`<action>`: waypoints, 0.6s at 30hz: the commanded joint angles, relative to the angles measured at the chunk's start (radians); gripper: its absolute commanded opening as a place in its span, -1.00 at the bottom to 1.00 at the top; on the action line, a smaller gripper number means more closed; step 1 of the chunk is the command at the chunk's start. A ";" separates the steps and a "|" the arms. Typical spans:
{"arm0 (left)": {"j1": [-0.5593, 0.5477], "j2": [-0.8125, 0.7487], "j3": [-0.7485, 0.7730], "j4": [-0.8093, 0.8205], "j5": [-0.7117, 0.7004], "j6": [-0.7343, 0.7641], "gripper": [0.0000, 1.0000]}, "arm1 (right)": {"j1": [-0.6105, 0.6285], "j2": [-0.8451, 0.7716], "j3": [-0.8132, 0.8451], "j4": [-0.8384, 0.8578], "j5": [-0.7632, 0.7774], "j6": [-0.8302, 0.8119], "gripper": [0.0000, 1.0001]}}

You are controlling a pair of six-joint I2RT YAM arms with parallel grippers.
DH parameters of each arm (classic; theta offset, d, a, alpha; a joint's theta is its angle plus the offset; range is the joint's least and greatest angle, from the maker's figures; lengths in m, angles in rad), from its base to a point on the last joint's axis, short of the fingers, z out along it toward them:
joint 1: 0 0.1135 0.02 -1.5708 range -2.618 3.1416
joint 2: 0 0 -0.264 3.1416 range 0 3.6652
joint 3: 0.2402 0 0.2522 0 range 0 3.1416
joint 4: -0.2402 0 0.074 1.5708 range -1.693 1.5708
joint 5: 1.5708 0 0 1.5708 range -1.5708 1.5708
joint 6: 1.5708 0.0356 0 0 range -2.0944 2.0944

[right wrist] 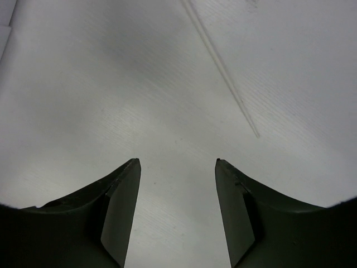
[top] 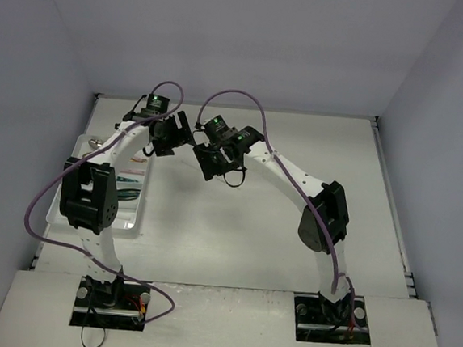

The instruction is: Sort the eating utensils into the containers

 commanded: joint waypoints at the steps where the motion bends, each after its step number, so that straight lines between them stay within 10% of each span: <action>1: -0.046 0.011 0.076 -0.168 -0.271 0.007 0.55 | -0.057 -0.158 -0.019 0.014 0.169 0.064 0.09; 18: -0.112 0.165 0.173 -0.184 -0.306 -0.196 0.55 | -0.224 -0.345 -0.181 0.012 0.154 0.093 0.03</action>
